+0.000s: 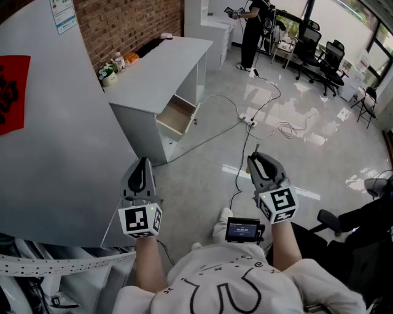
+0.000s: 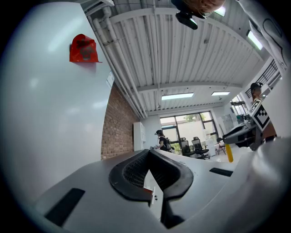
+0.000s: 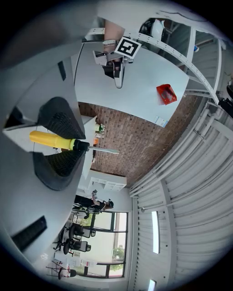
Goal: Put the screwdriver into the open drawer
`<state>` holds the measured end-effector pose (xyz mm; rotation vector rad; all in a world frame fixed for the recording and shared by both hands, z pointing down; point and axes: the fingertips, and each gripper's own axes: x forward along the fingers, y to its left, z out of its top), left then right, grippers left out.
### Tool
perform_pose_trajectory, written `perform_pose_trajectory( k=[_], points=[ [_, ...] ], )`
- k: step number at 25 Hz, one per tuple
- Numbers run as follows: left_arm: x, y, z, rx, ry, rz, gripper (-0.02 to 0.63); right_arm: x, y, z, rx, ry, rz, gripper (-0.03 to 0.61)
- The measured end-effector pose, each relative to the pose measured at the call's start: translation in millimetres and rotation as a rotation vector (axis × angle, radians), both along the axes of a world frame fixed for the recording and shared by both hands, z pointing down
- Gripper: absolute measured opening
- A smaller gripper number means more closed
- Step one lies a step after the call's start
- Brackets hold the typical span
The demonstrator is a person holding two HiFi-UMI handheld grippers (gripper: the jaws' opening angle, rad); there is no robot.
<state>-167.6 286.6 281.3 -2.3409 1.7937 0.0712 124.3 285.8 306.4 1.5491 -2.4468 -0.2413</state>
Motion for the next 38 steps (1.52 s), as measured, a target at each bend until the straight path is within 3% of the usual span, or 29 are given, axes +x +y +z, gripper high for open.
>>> perform_pose_trajectory(
  k=[13,21,38],
  points=[
    [14,-31,10,-0.031,-0.010,-0.001,0.012,12,-29,14,-0.026,-0.021,-0.012,0.077],
    [39,-91,15,-0.045,-0.016,-0.038,0.012,35,-97,20,-0.029,-0.030,-0.047,0.077],
    [119,-212,10,-0.072,-0.056,-0.130,0.012,129,-235,20,-0.053,-0.097,-0.105,0.077]
  ],
)
